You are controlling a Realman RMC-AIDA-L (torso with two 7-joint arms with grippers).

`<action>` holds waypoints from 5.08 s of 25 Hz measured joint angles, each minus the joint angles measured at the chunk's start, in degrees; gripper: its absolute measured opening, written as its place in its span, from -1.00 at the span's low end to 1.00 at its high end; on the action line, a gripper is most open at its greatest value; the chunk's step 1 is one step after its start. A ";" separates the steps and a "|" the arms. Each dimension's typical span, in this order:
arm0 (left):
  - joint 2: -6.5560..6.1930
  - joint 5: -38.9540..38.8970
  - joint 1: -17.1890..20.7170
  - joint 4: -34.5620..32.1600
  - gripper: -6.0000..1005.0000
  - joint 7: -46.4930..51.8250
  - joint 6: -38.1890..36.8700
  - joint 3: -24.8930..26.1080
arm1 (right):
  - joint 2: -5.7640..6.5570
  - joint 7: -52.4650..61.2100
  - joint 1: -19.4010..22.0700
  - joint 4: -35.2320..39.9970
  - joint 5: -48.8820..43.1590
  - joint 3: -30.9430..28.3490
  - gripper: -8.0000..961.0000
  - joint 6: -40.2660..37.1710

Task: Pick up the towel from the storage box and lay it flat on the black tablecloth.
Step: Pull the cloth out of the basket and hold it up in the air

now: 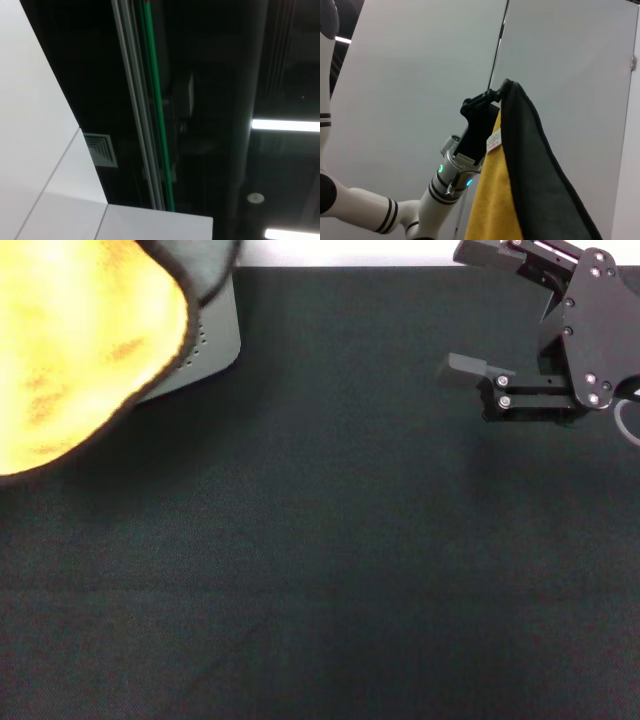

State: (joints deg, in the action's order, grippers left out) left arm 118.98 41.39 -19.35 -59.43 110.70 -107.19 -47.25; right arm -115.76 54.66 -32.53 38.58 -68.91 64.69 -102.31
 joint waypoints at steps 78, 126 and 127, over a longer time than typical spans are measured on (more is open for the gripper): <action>0.11 -4.77 1.26 0.99 -0.93 0.16 -6.10 -7.90 | -0.32 -4.03 -8.04 -12.76 2.83 9.10 -0.05 -0.25; 0.20 -5.73 0.72 1.15 -0.93 0.12 -9.01 -8.44 | -0.41 -2.22 -9.22 -12.75 4.20 13.10 -0.05 2.26; 0.19 -5.73 0.70 1.17 -0.93 0.13 -9.01 -8.46 | -0.42 -2.19 -9.21 -12.75 4.24 13.40 -0.05 2.35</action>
State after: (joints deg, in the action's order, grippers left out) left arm 119.18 35.66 -18.66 -58.26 110.83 -116.20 -55.70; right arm -116.18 52.47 -41.74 25.84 -64.66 78.09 -99.96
